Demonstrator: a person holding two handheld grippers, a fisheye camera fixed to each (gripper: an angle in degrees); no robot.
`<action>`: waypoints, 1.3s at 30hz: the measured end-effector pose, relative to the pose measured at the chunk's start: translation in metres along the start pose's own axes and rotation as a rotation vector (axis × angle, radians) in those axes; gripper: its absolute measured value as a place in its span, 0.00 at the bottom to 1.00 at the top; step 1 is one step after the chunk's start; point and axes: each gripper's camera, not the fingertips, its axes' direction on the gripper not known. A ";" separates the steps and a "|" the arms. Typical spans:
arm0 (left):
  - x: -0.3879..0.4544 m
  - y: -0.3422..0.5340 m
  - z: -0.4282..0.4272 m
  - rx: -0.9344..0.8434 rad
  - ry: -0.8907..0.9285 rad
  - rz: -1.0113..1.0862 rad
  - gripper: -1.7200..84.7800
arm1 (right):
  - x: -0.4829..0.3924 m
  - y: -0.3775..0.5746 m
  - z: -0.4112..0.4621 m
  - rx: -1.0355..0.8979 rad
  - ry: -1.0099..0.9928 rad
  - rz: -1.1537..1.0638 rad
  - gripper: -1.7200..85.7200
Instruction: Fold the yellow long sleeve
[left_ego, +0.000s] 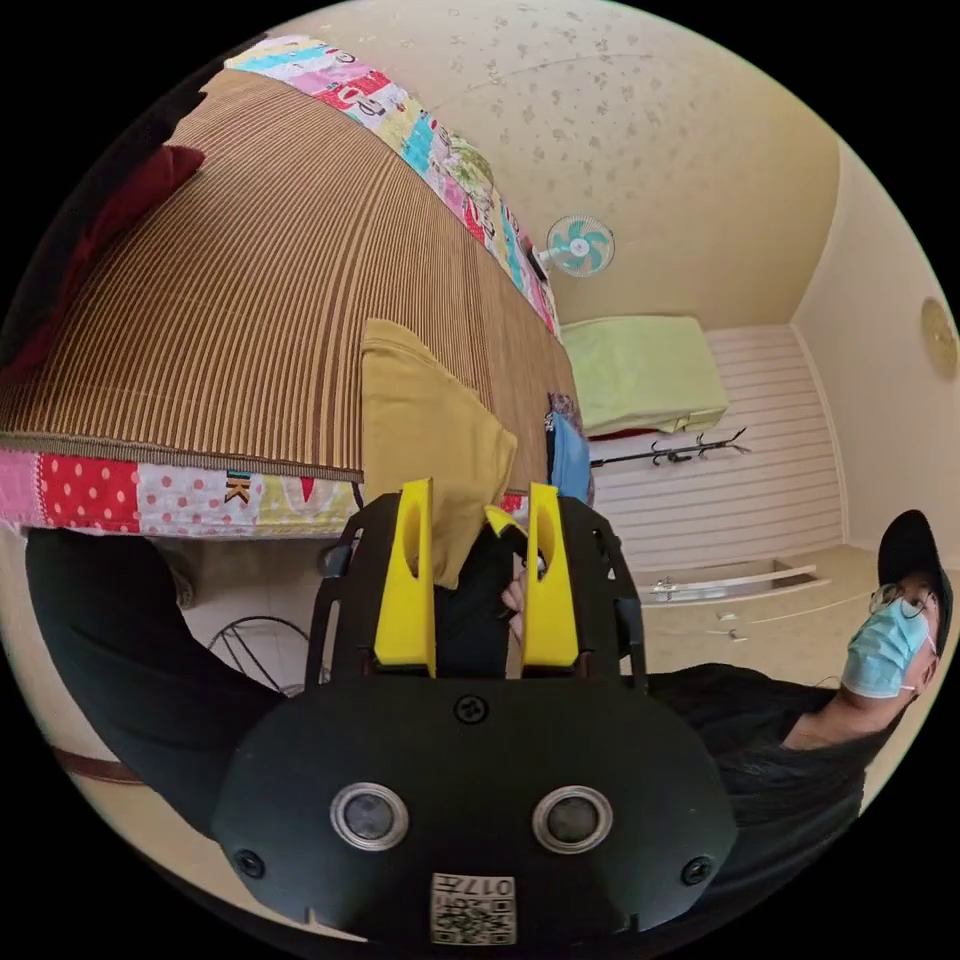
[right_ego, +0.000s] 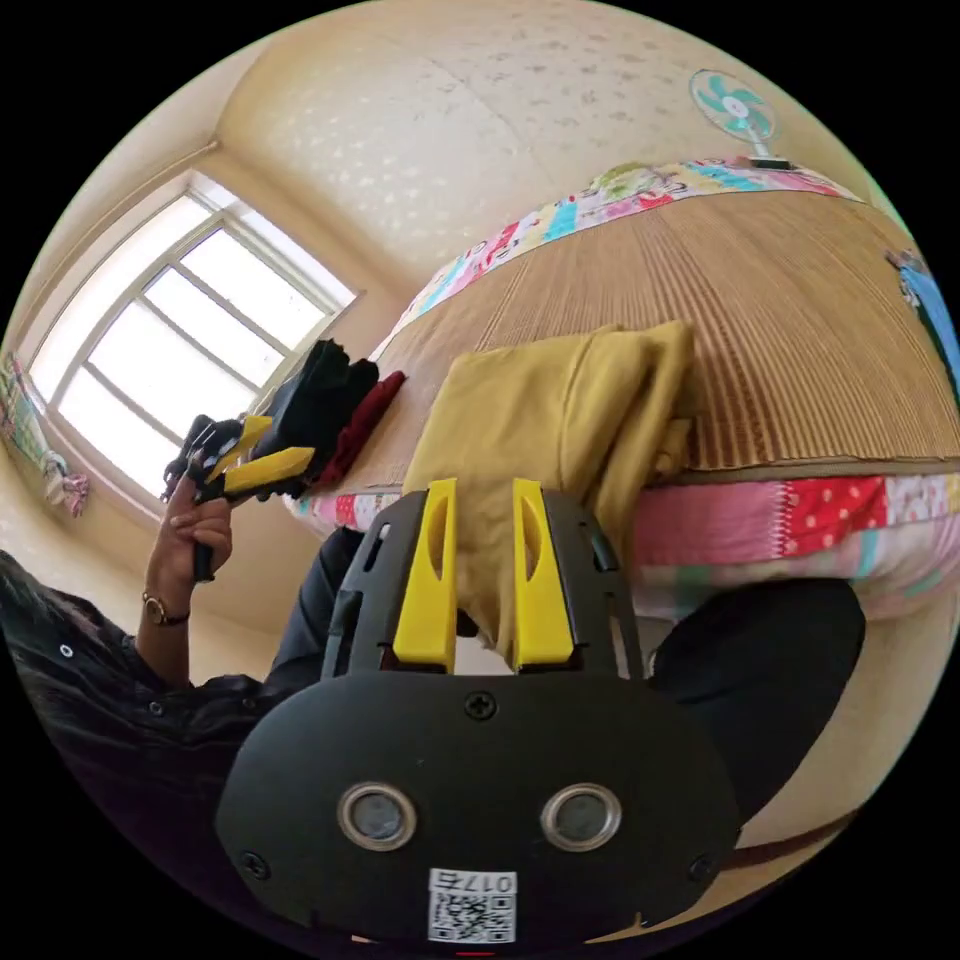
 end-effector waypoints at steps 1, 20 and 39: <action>0.007 -0.003 0.014 -0.038 -0.047 0.032 0.18 | 0.006 0.000 -0.008 0.045 0.048 0.021 0.15; -0.081 -0.007 0.008 0.091 0.149 -0.114 0.22 | -0.107 -0.006 0.024 -0.229 -0.560 -0.375 0.05; 0.032 0.029 -0.142 0.028 1.092 0.827 0.01 | -0.053 -0.082 -0.197 0.336 -0.605 -0.728 0.11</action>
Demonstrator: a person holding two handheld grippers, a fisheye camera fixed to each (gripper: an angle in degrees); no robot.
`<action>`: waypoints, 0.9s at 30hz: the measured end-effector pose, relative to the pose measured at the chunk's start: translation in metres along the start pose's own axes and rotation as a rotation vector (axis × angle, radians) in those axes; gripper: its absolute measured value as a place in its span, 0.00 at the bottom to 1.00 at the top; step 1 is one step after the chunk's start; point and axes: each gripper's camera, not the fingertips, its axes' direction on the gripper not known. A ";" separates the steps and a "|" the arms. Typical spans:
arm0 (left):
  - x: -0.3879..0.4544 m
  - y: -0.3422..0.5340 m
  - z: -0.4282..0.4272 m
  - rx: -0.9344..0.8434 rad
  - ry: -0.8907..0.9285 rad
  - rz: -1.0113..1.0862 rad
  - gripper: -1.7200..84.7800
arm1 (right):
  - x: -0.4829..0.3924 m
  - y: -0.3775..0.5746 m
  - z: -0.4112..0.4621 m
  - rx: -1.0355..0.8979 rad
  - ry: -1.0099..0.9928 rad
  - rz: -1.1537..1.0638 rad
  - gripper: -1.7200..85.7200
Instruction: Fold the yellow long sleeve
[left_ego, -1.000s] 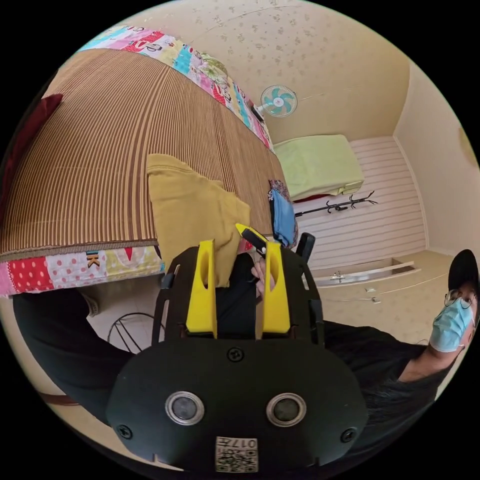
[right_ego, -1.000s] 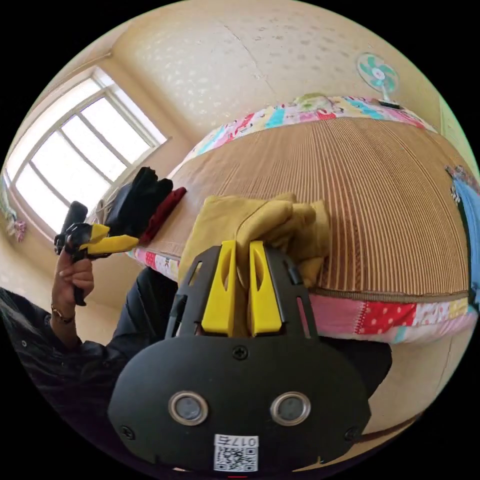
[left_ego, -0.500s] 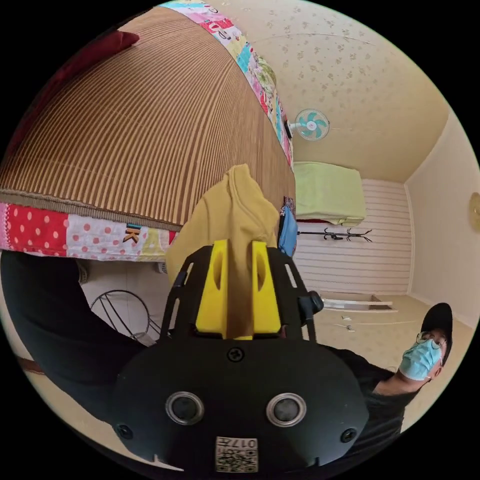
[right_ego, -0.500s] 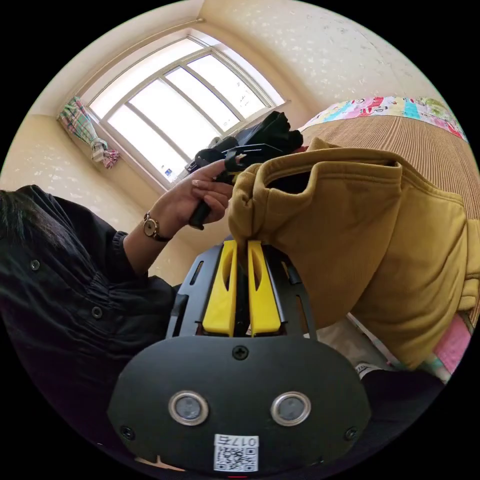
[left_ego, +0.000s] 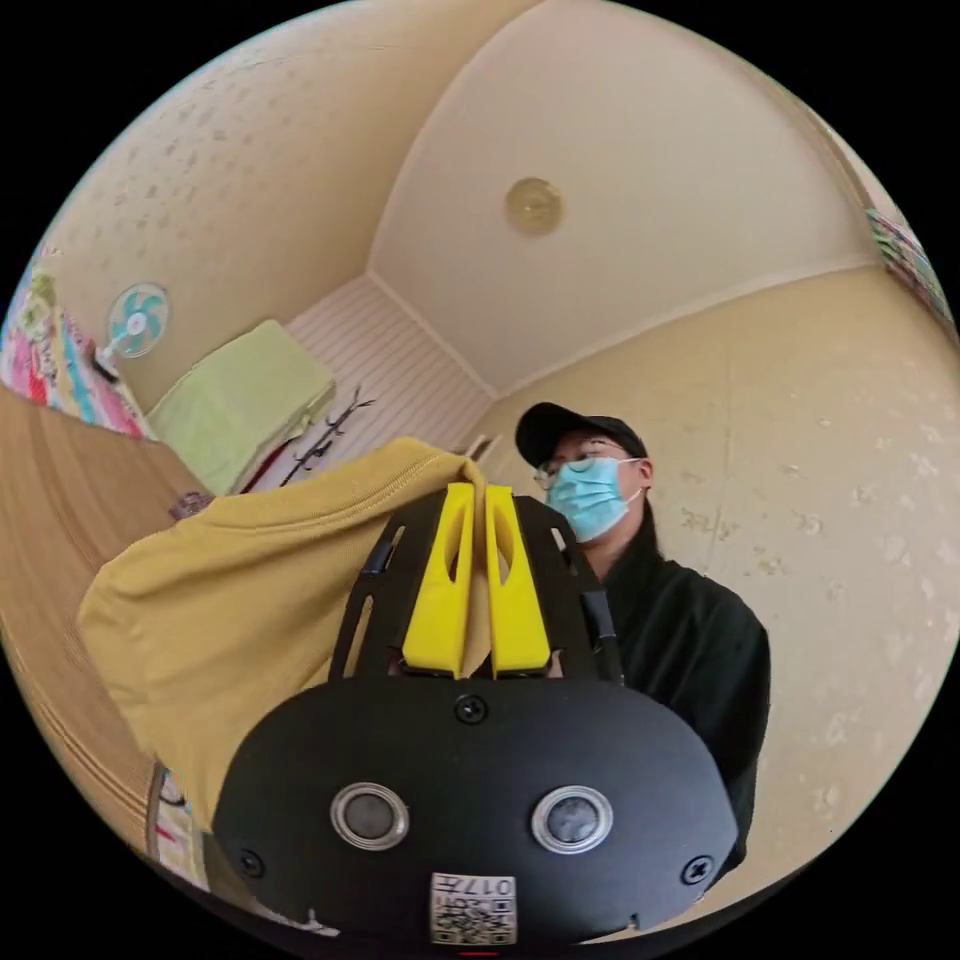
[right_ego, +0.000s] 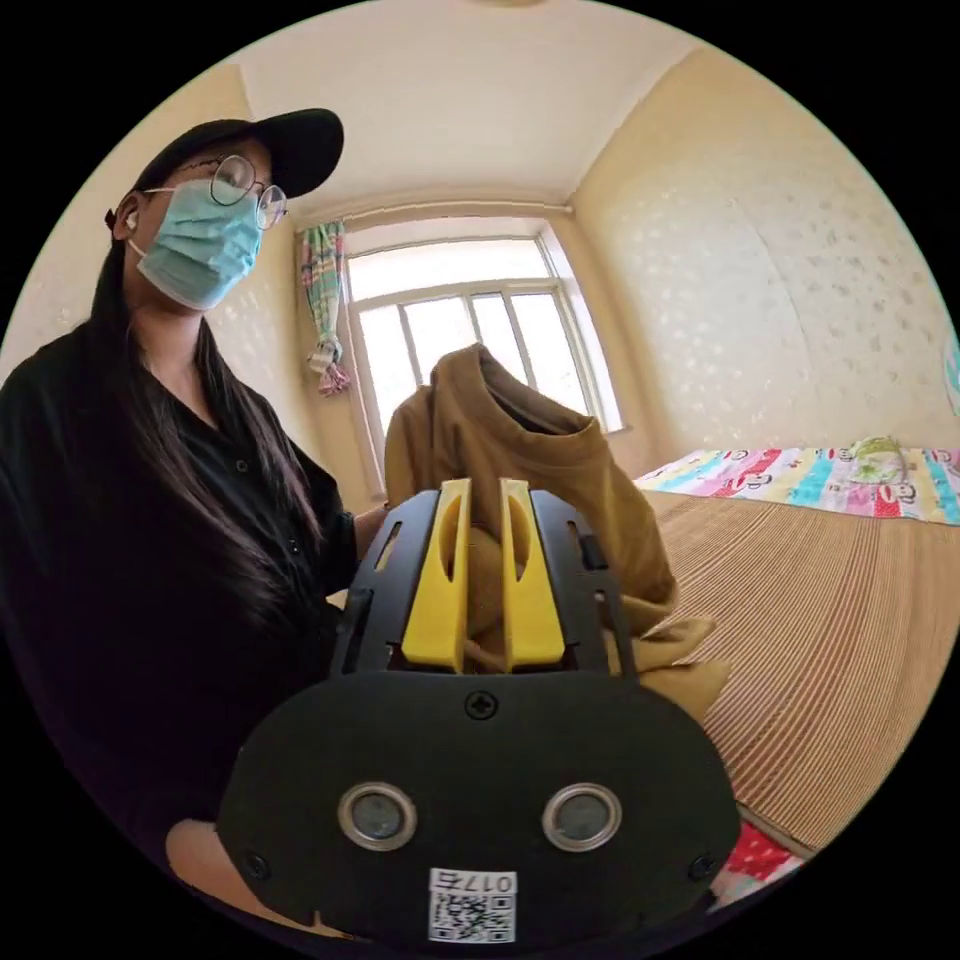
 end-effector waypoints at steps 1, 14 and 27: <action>0.012 -0.014 0.013 -0.043 0.077 0.042 0.01 | 0.003 -0.003 -0.001 0.008 0.053 -0.001 0.12; 0.076 -0.004 0.093 -0.255 0.217 0.074 0.01 | 0.025 -0.038 0.216 -0.352 -0.211 0.090 0.08; 0.121 0.053 -0.028 -0.085 -0.708 -0.028 0.02 | -0.150 -0.174 0.022 0.589 0.712 -0.150 0.06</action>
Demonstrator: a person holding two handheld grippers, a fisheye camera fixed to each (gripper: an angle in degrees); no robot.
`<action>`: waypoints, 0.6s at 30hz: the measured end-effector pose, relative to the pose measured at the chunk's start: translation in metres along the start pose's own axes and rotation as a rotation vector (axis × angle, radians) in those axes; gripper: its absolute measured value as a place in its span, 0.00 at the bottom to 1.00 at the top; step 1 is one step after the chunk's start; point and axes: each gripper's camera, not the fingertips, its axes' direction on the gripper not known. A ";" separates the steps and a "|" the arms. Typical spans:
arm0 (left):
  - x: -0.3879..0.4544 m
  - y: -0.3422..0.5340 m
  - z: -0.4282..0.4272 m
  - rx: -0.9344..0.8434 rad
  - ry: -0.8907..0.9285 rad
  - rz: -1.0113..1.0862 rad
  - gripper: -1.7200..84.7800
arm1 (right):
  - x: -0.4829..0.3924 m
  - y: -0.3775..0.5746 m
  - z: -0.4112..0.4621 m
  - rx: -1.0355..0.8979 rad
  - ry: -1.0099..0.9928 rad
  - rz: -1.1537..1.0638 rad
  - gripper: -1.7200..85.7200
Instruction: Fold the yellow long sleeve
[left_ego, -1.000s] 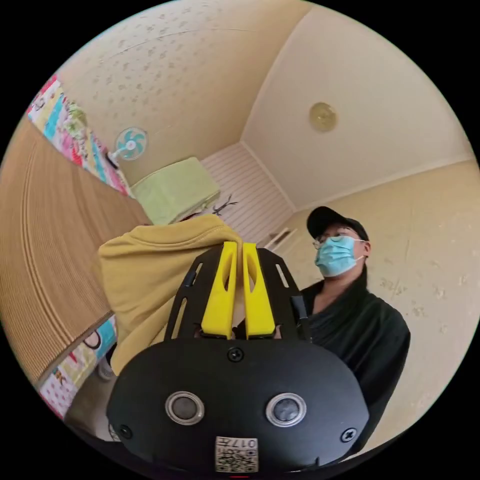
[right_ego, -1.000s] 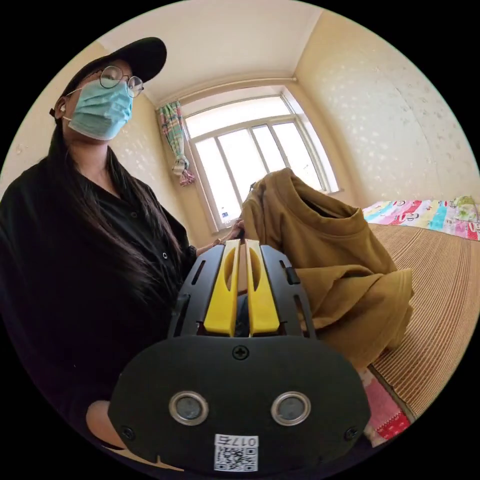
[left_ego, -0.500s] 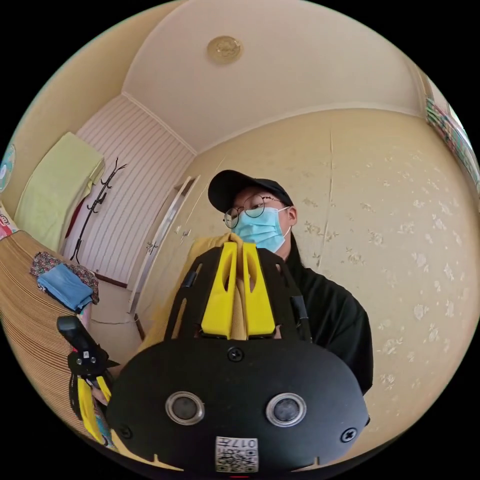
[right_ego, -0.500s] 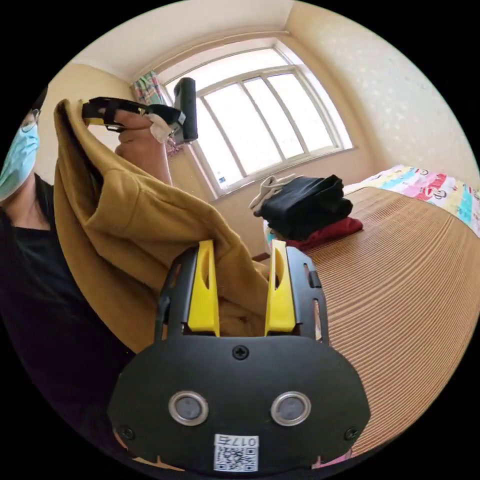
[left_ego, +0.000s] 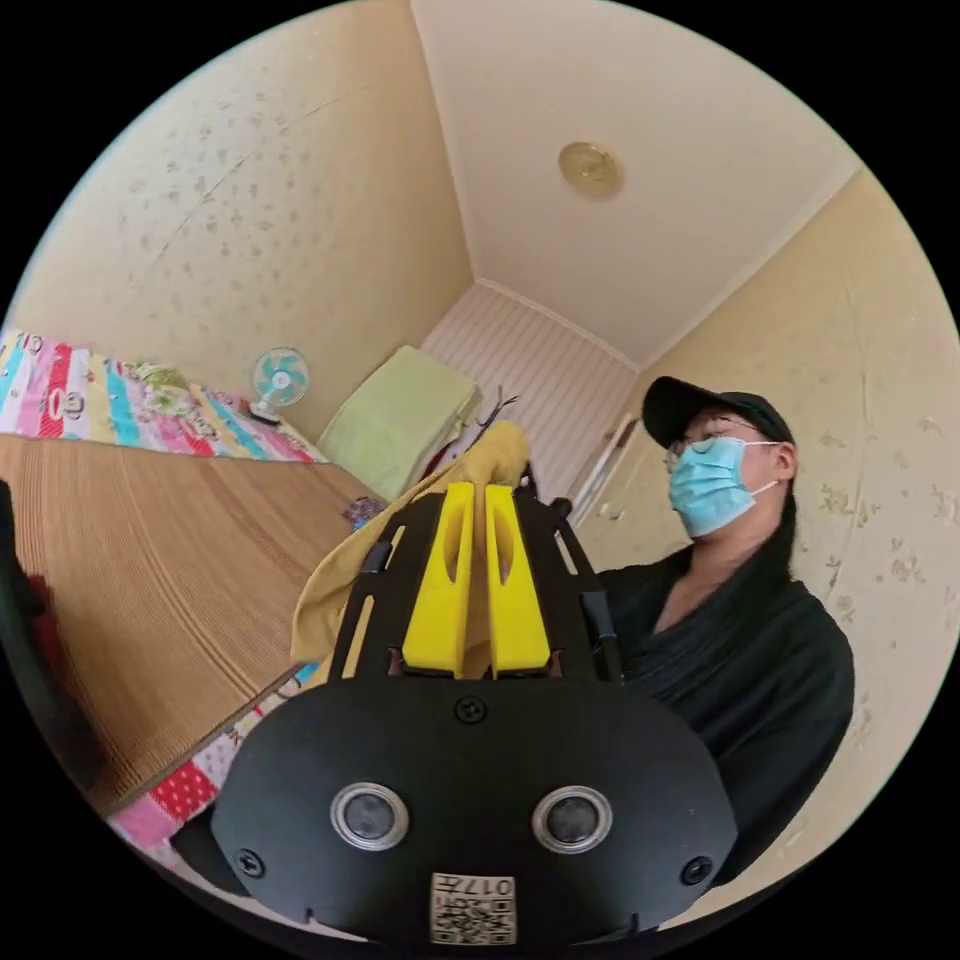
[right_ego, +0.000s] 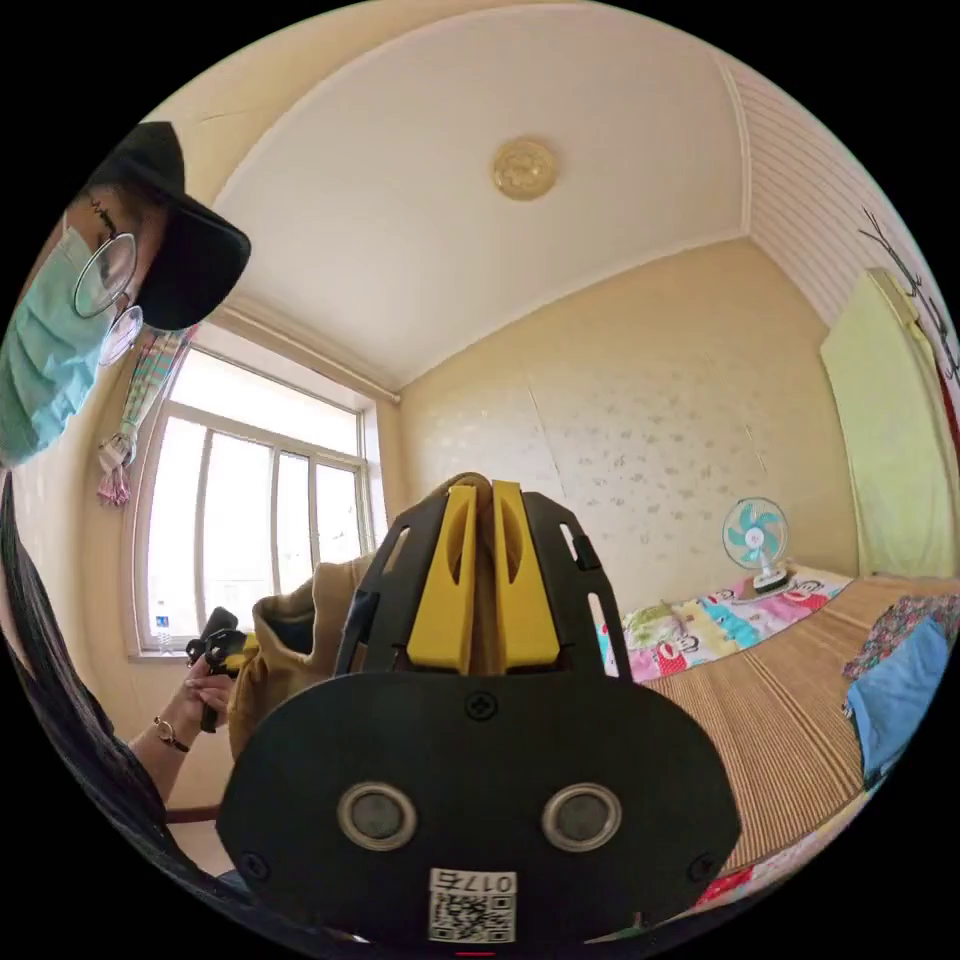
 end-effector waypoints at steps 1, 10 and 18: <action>-0.015 0.006 0.016 -0.093 -0.041 -0.070 0.02 | -0.009 -0.007 -0.002 0.028 -0.006 -0.035 0.06; -0.033 0.059 0.170 -0.367 0.067 -0.088 0.22 | -0.132 -0.070 0.018 0.260 0.166 -0.265 0.06; 0.024 0.042 0.202 -0.119 -0.273 0.172 0.21 | -0.182 -0.120 -0.010 0.352 0.224 -0.256 0.06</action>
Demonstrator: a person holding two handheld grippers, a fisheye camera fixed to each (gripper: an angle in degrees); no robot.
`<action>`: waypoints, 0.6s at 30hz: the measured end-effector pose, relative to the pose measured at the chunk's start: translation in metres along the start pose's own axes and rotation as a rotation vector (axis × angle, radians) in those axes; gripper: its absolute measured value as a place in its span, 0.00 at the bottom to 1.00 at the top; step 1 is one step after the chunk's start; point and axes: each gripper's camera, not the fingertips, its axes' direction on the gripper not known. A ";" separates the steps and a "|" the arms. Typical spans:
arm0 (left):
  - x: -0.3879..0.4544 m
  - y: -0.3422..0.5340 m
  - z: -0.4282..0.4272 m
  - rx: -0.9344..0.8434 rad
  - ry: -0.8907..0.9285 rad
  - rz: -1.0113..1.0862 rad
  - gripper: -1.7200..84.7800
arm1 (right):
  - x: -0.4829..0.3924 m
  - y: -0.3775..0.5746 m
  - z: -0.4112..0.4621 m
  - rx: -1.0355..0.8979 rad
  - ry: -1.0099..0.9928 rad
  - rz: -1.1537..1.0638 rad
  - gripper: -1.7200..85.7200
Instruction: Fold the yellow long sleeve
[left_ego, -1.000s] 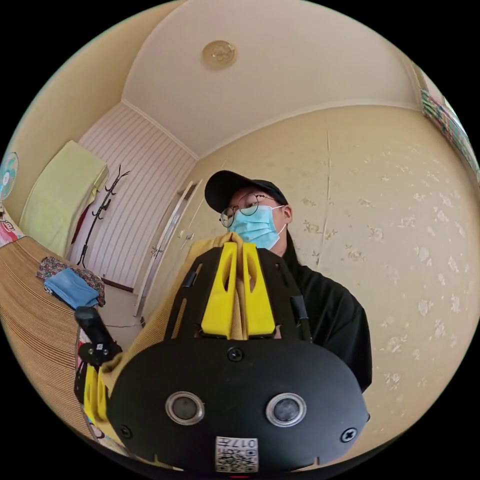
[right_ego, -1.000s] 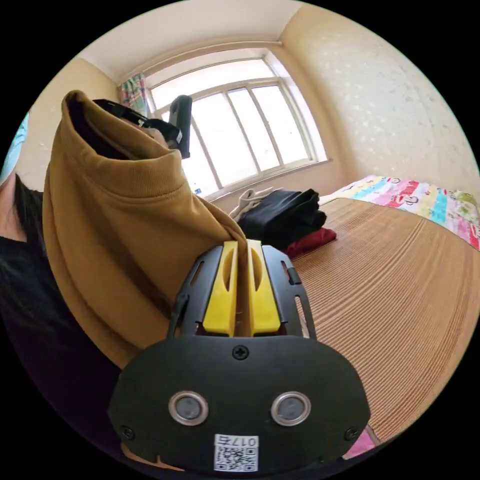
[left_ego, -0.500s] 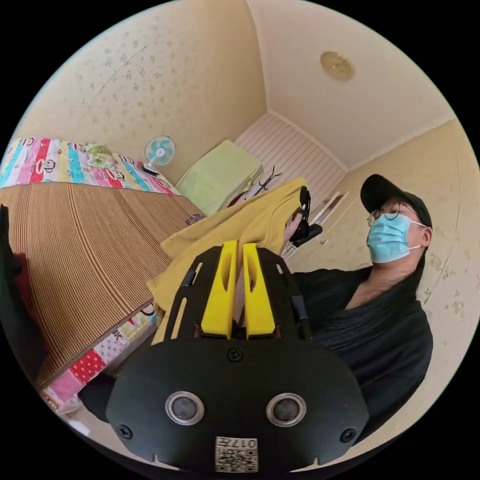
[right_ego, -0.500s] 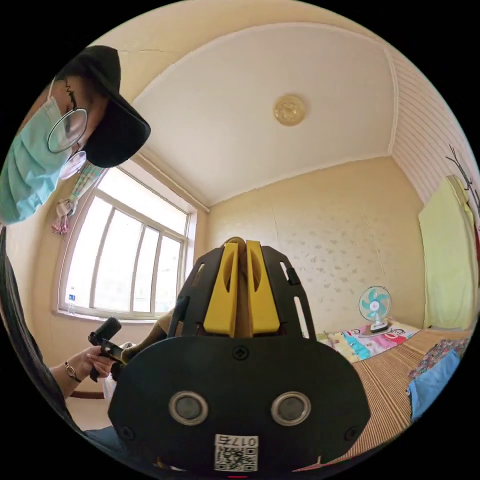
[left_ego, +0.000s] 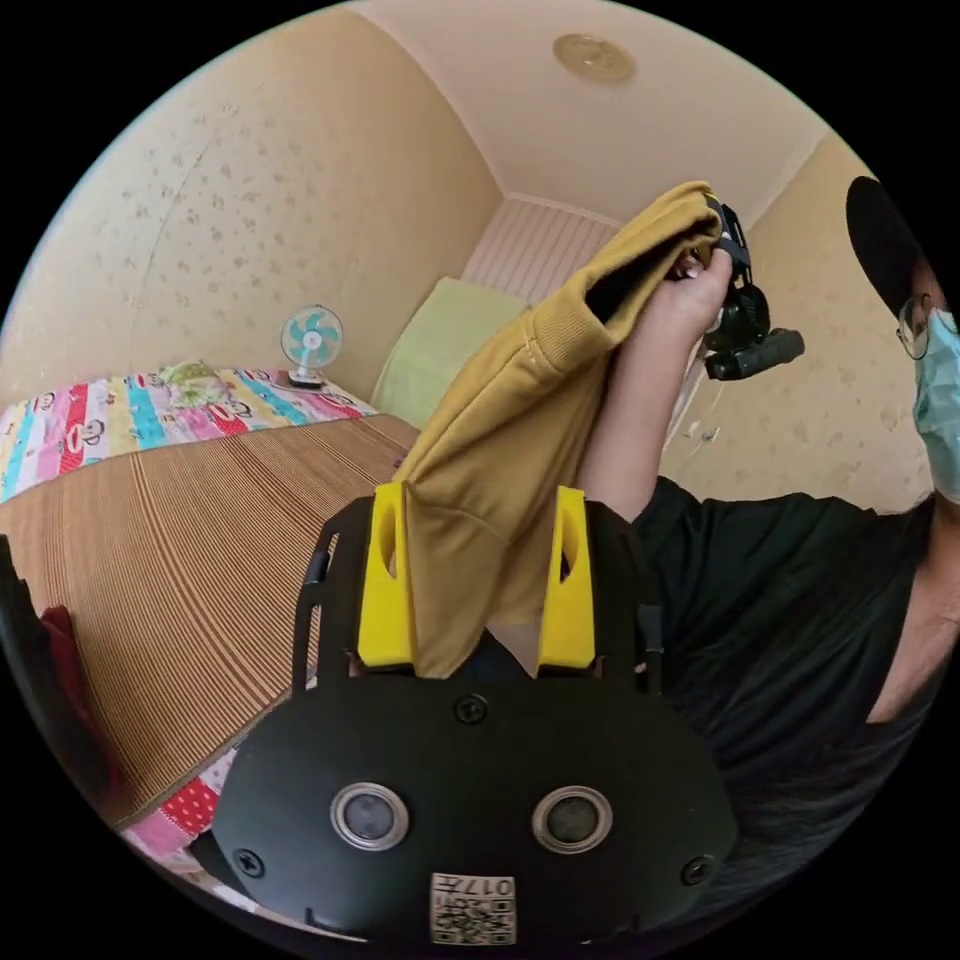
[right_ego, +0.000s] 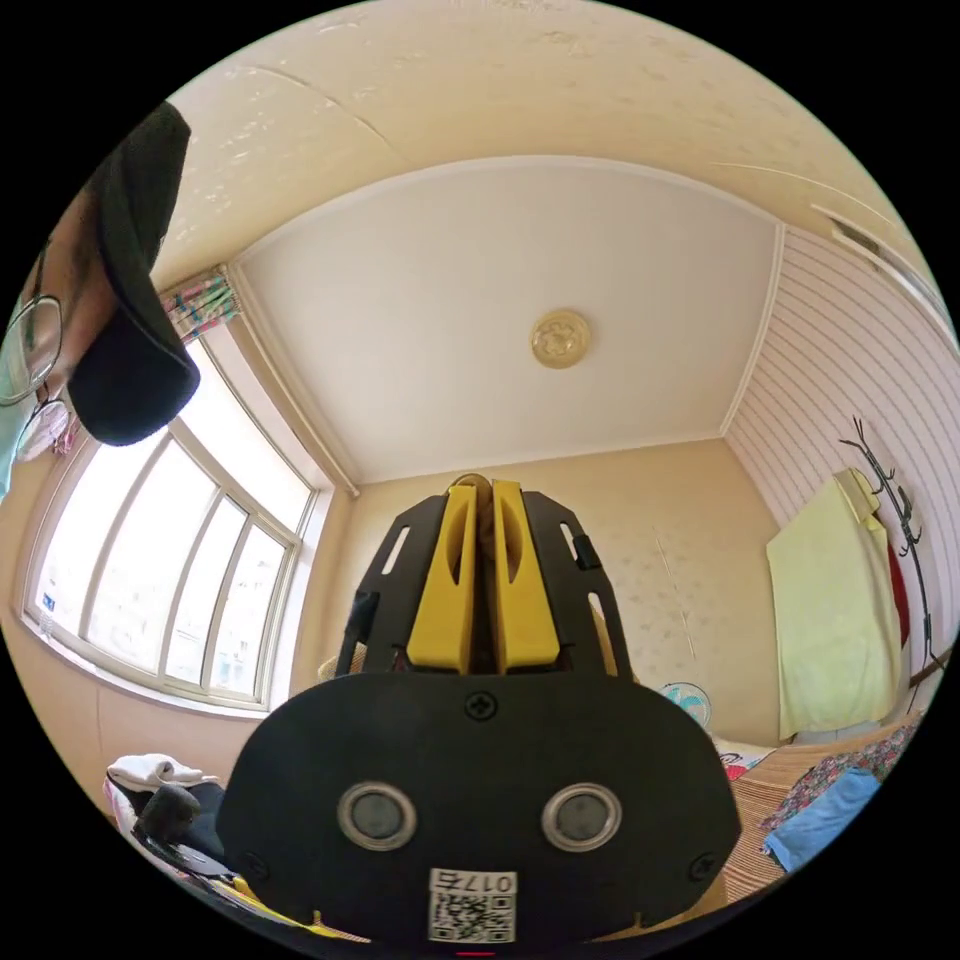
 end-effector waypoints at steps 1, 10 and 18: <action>0.002 -0.002 0.004 0.026 -0.080 -0.025 0.18 | -0.001 -0.004 -0.002 -0.004 0.005 -0.006 0.06; 0.011 0.001 0.058 -0.071 0.400 0.071 0.19 | 0.041 -0.040 -0.025 -0.111 0.004 0.060 0.06; 0.004 0.015 0.126 -0.170 0.215 -0.022 0.22 | 0.021 -0.033 -0.035 -0.011 0.019 0.078 0.06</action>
